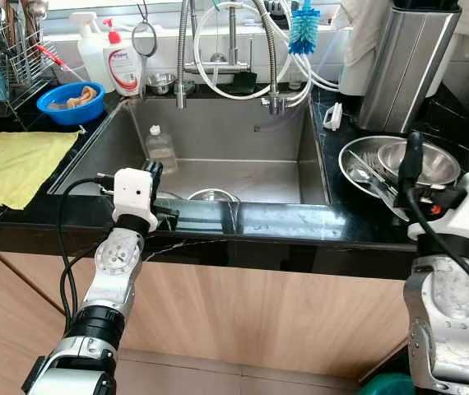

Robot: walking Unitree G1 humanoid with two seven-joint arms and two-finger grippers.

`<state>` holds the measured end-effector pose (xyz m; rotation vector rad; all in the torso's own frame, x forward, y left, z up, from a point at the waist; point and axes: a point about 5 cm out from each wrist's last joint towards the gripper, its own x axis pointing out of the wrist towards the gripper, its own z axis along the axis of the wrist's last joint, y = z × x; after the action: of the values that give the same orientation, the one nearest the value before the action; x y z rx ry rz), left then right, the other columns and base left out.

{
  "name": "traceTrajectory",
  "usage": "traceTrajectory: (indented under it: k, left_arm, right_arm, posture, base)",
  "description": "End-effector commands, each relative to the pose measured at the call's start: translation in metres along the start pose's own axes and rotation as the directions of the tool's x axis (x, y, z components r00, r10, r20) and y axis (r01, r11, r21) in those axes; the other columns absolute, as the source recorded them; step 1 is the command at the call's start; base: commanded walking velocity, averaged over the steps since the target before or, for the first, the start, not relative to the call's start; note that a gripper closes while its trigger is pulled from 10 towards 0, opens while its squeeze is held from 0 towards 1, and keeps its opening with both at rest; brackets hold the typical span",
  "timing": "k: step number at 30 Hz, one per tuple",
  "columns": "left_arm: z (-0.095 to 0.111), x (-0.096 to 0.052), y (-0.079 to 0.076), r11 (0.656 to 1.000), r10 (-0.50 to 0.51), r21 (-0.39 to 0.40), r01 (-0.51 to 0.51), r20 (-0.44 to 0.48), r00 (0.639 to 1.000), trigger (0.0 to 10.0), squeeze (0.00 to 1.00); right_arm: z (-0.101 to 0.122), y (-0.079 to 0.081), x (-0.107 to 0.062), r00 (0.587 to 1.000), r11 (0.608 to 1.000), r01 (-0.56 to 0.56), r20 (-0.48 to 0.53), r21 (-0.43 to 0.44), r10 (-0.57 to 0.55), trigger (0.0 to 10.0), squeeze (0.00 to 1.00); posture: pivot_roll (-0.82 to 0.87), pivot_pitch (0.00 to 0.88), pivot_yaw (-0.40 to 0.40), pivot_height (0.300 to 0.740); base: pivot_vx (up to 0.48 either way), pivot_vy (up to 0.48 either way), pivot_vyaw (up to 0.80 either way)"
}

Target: Kitchen organization

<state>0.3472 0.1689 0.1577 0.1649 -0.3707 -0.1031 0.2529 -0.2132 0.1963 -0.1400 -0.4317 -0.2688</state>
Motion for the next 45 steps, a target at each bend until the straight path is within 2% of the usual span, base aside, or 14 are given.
traceTrajectory:
  k: [1,3,7,10,13,14,15,16,20,22,23,31,37,45]
  left_arm:
    - [0.004,0.001,0.010,0.997,0.056,-0.047,-0.056,0.007,0.998,10.0,0.00]
    - [0.005,0.003,0.015,0.989,0.102,-0.105,-0.102,0.001,0.995,10.0,0.00]
    - [0.006,0.005,0.019,0.990,0.110,-0.093,-0.110,-0.003,0.994,10.0,0.00]
    - [0.006,0.008,0.020,0.993,0.091,-0.073,-0.092,-0.010,0.996,10.0,0.00]
    - [0.005,0.009,0.017,0.993,0.083,-0.077,-0.085,-0.020,0.996,10.0,0.00]
    - [0.005,0.009,0.016,0.994,0.077,-0.076,-0.079,-0.022,0.997,10.0,0.00]
    - [0.005,0.009,0.015,0.994,0.075,-0.075,-0.076,-0.023,0.997,10.0,0.00]
    - [0.005,0.010,0.014,0.996,0.063,-0.067,-0.065,-0.020,0.998,10.0,0.00]
    - [0.006,0.011,0.012,0.995,0.063,-0.070,-0.064,-0.017,0.998,10.0,0.00]
    - [0.006,0.011,0.013,0.995,0.067,-0.071,-0.068,-0.017,0.998,10.0,0.00]
    - [0.006,0.010,0.013,0.995,0.069,-0.070,-0.070,-0.017,0.997,10.0,0.00]
    - [0.005,0.007,0.014,0.995,0.077,-0.067,-0.078,-0.022,0.997,10.0,0.00]
    - [0.006,0.007,0.016,0.995,0.080,-0.060,-0.081,-0.022,0.997,10.0,0.00]
    - [0.006,0.007,0.014,0.996,0.070,-0.055,-0.071,-0.020,0.997,10.0,0.00]
  right_arm:
    - [0.006,-0.016,-0.009,0.998,0.998,0.056,0.009,-0.041,-0.056,10.0,0.00]
    - [0.007,-0.029,-0.017,0.995,0.993,0.102,0.003,-0.065,-0.102,10.0,0.00]
    - [0.006,-0.038,-0.030,0.991,0.986,0.126,-0.025,-0.111,-0.129,10.0,0.00]
    - [0.014,-0.046,-0.042,0.987,0.976,0.149,-0.034,-0.159,-0.156,10.0,0.00]
    - [0.020,-0.049,-0.046,0.978,0.970,0.202,-0.023,-0.136,-0.207,10.0,0.00]
    - [0.017,-0.049,-0.048,0.973,0.969,0.224,-0.039,-0.101,-0.229,10.0,0.57]
    - [0.016,-0.049,-0.049,0.971,0.969,0.230,-0.046,-0.088,-0.235,10.0,0.57]
    - [0.010,-0.046,-0.050,0.971,0.972,0.225,-0.064,-0.074,-0.230,10.0,1.00]
    - [-0.001,-0.039,-0.047,0.976,0.981,0.187,-0.101,-0.057,-0.192,10.0,1.00]
    - [-0.004,-0.036,-0.042,0.980,0.987,0.163,-0.118,-0.011,-0.163,10.0,1.00]
    - [-0.006,-0.036,-0.039,0.979,0.986,0.160,-0.119,-0.040,-0.164,10.0,0.00]
    - [-0.016,-0.033,-0.028,0.981,0.988,0.150,-0.127,0.019,-0.147,10.0,0.00]
    - [-0.031,-0.032,-0.034,0.972,0.987,0.155,-0.182,0.042,-0.145,10.0,0.00]
    - [-0.038,-0.033,-0.038,0.972,0.991,0.119,-0.211,0.061,-0.103,10.0,0.00]
  posture:
    - [-0.08,0.000,0.078,0.740]
    - [-0.08,0.000,0.079,0.740]
    - [-0.09,0.000,0.085,0.740]
    - [-0.12,0.000,0.104,0.740]
    - [-0.13,0.000,0.109,0.740]
    - [-0.13,0.000,0.111,0.740]
    - [-0.13,0.000,0.111,0.740]
    - [-0.12,0.000,0.111,0.740]
    - [-0.11,0.000,0.108,0.740]
    - [-0.11,0.000,0.107,0.740]
    - [-0.10,0.000,0.105,0.740]
    - [-0.09,0.000,0.100,0.740]
    - [-0.09,0.000,0.102,0.740]
    - [-0.09,0.000,0.104,0.740]
  base:
    - [0.000,0.000,0.00]
    - [0.000,0.000,0.00]
    - [0.000,0.000,0.00]
    - [0.000,0.000,0.00]
    - [0.000,0.000,0.00]
    - [0.000,0.000,0.00]
    - [0.000,0.000,0.00]
    - [0.000,0.000,0.00]
    - [0.000,0.000,0.00]
    - [0.000,0.000,0.00]
    - [0.000,0.000,0.00]
    - [0.000,0.000,0.00]
    - [0.000,0.000,0.00]
    - [0.000,0.000,0.00]
